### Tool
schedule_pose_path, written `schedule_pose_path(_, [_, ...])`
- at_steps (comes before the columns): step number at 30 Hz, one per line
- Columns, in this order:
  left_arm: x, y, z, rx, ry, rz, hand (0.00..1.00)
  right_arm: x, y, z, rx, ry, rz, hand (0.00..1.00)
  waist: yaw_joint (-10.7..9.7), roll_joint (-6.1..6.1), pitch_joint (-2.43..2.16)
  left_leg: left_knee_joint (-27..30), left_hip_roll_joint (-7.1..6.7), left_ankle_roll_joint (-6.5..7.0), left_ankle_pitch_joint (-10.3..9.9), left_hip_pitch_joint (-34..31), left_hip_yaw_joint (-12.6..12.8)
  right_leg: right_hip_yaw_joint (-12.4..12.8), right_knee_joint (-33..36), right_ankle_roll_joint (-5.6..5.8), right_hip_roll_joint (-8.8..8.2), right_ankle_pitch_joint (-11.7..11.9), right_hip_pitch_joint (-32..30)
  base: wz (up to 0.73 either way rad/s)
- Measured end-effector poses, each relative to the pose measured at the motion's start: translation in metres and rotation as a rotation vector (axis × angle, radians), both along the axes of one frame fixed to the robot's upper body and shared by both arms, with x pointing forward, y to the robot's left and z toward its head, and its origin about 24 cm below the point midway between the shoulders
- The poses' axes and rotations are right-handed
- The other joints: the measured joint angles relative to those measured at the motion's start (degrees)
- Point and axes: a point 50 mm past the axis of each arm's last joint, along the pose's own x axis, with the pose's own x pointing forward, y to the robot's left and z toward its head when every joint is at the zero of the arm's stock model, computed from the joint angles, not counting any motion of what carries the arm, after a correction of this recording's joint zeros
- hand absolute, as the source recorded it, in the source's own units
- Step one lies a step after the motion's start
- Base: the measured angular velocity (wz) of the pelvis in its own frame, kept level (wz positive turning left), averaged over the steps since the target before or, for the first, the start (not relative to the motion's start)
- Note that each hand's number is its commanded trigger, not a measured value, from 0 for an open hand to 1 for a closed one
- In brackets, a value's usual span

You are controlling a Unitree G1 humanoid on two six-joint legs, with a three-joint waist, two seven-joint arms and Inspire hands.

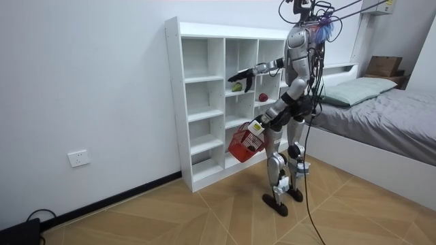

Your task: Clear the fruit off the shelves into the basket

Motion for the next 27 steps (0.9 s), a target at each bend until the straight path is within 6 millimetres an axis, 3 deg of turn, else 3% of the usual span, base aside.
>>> schedule_pose_path(25, [0.0001, 0.0015, 0.0014, 0.003, 0.006, -0.006, 1.0, 0.0014, 0.0011, -0.0074, -0.045, -0.005, -0.005, 0.0, 0.37, 0.01, -0.03, -0.06, -0.06, -0.54, 0.47, 0.29, -1.32, -1.55, 0.0, -0.01, 0.48, 0.01, 0.77, 0.02])
schedule_pose_path(27, [0.0001, 0.0014, 0.0014, 0.003, 0.006, -0.006, 1.0, 0.0011, 0.0011, -0.0082, -0.047, -0.002, -0.004, 0.6, 0.53, 0.0, -0.04, 0.0, -0.06, -0.57, 0.51, 0.3, -1.39, -1.59, 0.0, -0.01, 0.48, 0.01, 0.84, 0.0])
